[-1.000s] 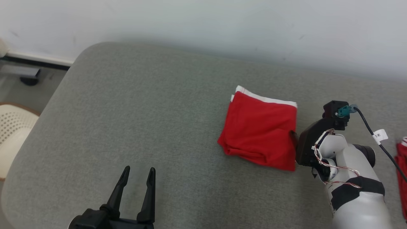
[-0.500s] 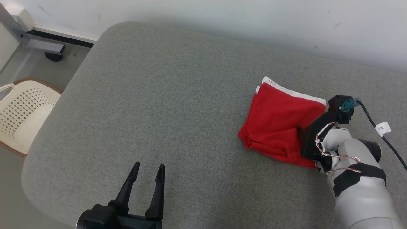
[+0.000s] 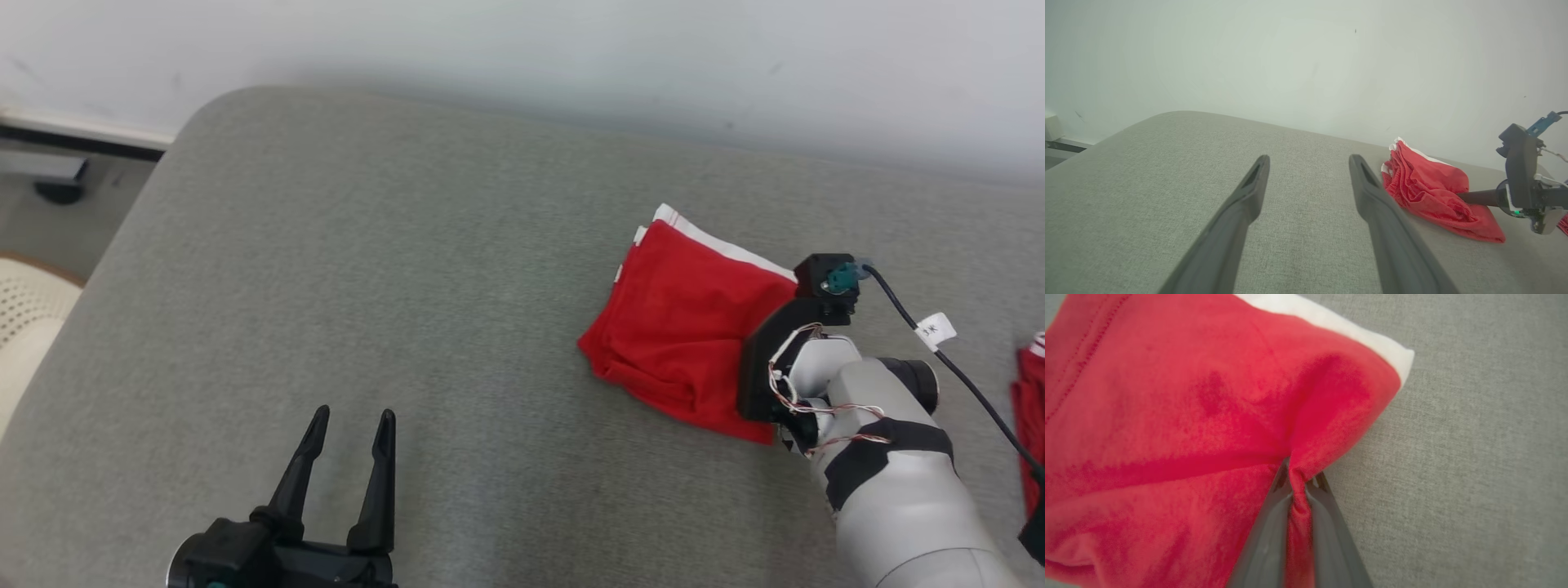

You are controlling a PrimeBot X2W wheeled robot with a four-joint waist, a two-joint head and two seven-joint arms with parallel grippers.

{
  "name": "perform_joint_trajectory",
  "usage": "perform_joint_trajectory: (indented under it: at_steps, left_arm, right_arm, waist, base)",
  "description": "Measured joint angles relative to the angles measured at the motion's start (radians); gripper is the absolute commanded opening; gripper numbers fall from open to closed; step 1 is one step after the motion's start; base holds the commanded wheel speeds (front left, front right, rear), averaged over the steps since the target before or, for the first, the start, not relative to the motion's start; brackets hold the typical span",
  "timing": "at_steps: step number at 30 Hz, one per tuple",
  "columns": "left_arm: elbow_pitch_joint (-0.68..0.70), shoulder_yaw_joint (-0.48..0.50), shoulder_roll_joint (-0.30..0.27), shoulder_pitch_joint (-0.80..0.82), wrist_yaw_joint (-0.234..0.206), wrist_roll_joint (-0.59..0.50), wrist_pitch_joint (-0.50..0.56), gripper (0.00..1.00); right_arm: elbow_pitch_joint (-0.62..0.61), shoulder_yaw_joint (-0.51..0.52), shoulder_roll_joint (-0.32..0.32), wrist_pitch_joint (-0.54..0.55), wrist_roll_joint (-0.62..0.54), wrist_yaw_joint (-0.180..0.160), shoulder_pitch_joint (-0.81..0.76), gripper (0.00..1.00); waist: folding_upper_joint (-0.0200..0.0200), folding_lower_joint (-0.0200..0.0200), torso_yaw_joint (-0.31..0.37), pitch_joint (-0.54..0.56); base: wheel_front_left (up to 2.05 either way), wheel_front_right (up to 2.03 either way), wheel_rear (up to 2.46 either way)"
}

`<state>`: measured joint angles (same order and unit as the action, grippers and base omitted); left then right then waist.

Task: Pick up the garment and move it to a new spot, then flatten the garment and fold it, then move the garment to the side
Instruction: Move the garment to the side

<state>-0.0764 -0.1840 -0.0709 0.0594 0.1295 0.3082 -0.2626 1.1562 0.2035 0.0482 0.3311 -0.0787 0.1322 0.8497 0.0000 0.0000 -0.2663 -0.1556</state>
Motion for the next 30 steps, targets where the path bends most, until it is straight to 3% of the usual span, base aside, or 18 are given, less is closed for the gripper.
perform_joint_trajectory:
  at_steps: [7, 11, 21, 27, 30]
  left_arm:
    - [0.013, 0.031, -0.011, -0.016, 0.0, 0.0, 0.0, 1.0]
    - [0.018, 0.036, -0.012, -0.018, 0.0, -0.001, 0.0, 1.0]
    - [0.027, 0.029, -0.007, -0.017, 0.0, -0.008, 0.0, 1.0]
    - [0.027, 0.022, -0.013, -0.012, 0.0, -0.008, 0.0, 1.0]
    - [0.027, 0.014, -0.013, -0.011, 0.0, -0.007, 0.0, 1.0]
  right_arm:
    - [-0.03, -0.328, 0.001, 0.069, 0.134, 0.0, 0.011, 0.0]
    - [-0.109, -0.444, 0.023, 0.122, 0.181, 0.0, 0.002, 0.0]
    - [-0.54, -0.676, 0.341, 0.356, 0.429, 0.0, -0.122, 0.0]
    - [-0.764, -0.683, 0.559, 0.458, 0.502, 0.0, -0.177, 0.0]
    - [-0.791, -0.666, 0.618, 0.471, 0.5, 0.0, -0.18, 0.0]
  waist:
    - [0.0, 0.0, 0.108, 0.028]
    - [0.0, 0.0, 0.159, 0.038]
    - [0.0, 0.0, 0.297, 0.057]
    - [0.0, 0.0, 0.308, 0.038]
    - [0.0, 0.0, 0.298, 0.029]
  base:
    - [0.0, 0.0, 0.0]
    - [0.0, 0.0, 0.0]
    - [0.0, 0.0, 0.0]
    - [0.0, 0.0, 0.0]
    - [0.0, 0.0, 0.0]
